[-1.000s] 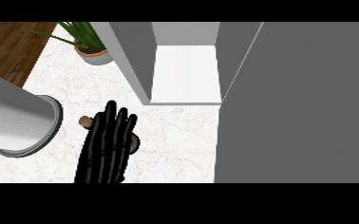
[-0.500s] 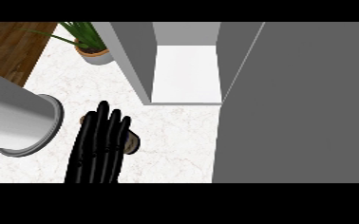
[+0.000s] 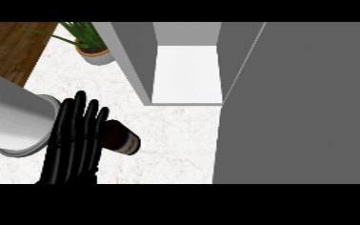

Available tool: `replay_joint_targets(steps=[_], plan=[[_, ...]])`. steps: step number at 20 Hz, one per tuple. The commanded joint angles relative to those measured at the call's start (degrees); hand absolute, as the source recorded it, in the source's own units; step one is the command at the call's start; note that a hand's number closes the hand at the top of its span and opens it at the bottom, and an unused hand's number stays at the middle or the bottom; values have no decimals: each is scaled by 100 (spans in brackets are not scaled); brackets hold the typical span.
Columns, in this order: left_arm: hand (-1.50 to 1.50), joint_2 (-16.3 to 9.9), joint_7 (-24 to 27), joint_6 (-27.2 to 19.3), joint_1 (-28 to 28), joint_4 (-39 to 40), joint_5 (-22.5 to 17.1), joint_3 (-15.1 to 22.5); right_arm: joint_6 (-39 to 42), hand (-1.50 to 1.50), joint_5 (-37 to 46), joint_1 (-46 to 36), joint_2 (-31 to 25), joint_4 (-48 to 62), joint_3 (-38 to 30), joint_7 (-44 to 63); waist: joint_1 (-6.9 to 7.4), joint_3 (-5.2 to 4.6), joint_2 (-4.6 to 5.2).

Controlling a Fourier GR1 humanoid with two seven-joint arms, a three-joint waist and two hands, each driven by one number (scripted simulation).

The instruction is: Pick up the wine, place it into the cabinet and close the cabinet

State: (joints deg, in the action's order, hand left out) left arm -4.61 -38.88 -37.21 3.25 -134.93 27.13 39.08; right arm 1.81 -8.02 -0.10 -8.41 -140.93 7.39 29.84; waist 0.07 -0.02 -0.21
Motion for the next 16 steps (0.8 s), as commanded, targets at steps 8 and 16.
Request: replay_joint_targets(steps=[8, 16], plan=[[-150, -368, 297, 150, -528, -681, -1236, -1161, -112, -150, -93, 206, -11, -1047, 118, 535, -67, -12, 2], [-150, -403, 1694, 616, -1427, 28, -2810, -1561, 141, -150, -426, 493, -44, -1006, -171, 324, -55, -8, 9]])
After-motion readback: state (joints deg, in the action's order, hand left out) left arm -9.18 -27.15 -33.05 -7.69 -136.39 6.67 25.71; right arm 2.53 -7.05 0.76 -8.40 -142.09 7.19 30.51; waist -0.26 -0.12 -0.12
